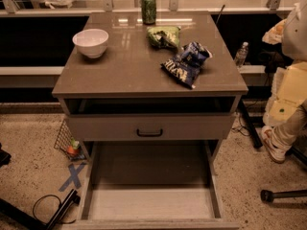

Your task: Close middle drawer

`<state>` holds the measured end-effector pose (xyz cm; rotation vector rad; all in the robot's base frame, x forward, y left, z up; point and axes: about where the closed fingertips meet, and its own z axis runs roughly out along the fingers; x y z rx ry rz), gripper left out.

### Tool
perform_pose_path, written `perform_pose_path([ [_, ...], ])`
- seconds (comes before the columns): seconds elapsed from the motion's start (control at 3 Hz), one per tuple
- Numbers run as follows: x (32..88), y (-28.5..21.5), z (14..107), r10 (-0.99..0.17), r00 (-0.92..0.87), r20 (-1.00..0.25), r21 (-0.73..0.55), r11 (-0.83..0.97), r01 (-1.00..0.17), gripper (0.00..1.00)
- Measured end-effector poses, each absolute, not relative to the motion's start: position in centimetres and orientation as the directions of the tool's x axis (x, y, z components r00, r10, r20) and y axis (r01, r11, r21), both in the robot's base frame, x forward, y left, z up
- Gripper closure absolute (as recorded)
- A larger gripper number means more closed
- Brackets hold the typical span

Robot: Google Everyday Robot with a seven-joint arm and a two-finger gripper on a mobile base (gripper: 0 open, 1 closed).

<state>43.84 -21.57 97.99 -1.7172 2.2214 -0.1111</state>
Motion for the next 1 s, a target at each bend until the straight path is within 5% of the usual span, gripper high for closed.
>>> perform_pose_path([
  [1.0,42.2,-21.5,91.5,-0.932,-0.212,-0.294,-0.264,0.292,-0.919,0.00],
])
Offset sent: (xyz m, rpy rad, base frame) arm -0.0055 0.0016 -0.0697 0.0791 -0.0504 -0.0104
